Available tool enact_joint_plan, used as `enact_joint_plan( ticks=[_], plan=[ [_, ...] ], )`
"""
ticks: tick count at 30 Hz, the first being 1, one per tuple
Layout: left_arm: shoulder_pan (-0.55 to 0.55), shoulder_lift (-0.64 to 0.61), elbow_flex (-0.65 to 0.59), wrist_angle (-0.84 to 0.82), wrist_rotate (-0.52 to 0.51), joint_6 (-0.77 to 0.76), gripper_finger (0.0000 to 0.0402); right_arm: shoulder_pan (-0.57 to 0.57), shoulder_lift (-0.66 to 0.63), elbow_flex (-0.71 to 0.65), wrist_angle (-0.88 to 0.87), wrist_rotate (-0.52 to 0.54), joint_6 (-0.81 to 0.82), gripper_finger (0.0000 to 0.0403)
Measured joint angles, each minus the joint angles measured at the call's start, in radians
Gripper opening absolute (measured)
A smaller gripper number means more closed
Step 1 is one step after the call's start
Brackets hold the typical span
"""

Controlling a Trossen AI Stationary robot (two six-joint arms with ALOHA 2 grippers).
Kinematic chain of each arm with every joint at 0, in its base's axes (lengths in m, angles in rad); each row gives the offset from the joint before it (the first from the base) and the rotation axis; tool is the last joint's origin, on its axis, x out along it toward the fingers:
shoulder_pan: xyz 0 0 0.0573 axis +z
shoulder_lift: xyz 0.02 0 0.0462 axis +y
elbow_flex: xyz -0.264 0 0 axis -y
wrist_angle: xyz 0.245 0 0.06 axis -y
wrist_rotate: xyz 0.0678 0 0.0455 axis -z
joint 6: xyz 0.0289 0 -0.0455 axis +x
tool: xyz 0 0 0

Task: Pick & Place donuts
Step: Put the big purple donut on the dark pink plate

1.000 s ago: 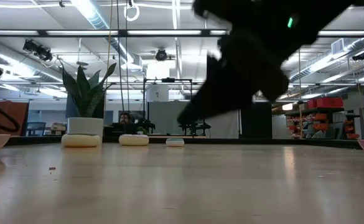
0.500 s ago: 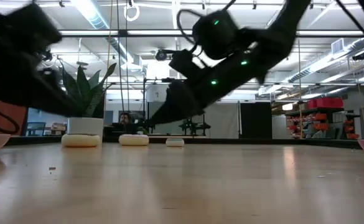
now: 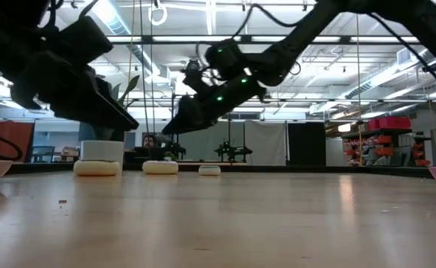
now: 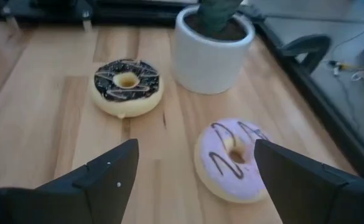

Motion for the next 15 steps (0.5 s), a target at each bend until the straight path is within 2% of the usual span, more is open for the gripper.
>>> enact_joint_plan(
  ticks=[3, 10, 15],
  plan=[
    [-0.002, -0.074, 0.0, -0.095, 0.0, -0.017, 0.0199, 0.0, 0.049, 0.1, -0.112, -0.015, -0.009, 0.0337],
    [-0.003, -0.201, 0.0, -0.306, 0.005, -0.112, 0.0199, 0.0, 0.193, 0.307, -0.243, -0.014, 0.017, 0.0347],
    [-0.011, -0.231, 0.0, -0.325, 0.005, -0.108, 0.0199, 0.02, 0.252, 0.463, -0.388, 0.075, 0.021, 0.0328]
  ],
)
